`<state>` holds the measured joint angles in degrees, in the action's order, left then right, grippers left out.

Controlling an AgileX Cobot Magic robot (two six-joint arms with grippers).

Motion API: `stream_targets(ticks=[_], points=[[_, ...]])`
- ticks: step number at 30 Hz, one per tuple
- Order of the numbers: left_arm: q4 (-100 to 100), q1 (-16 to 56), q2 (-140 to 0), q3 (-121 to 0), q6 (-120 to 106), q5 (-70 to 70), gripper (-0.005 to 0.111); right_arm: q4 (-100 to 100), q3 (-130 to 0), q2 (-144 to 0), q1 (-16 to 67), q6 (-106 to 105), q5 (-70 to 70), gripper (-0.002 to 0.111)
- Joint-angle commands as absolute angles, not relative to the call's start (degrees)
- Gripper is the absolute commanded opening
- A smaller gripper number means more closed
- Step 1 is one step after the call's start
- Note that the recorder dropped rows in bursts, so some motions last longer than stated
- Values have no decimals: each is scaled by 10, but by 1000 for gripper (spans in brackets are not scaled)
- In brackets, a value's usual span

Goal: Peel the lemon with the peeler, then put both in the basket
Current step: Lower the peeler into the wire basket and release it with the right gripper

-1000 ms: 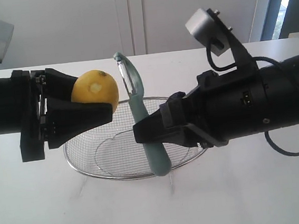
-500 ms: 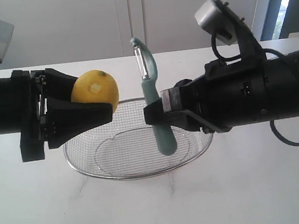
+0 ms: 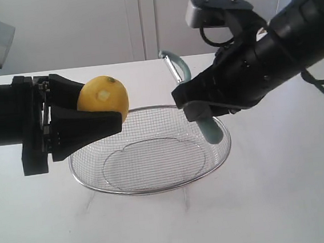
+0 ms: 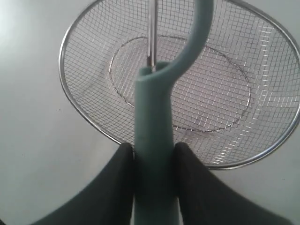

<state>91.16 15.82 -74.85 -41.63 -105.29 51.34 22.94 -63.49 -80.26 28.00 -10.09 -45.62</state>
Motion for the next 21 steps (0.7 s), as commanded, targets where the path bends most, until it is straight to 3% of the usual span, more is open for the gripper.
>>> stream_targets(ticks=[1,21], points=[[929,161,-747,-413,-1054,528,0,217,-680,-867,280,-98,-478,0],[930,161,-747,-413,-1054,528,0,161,-716,-1025,280,-98,-423,0]])
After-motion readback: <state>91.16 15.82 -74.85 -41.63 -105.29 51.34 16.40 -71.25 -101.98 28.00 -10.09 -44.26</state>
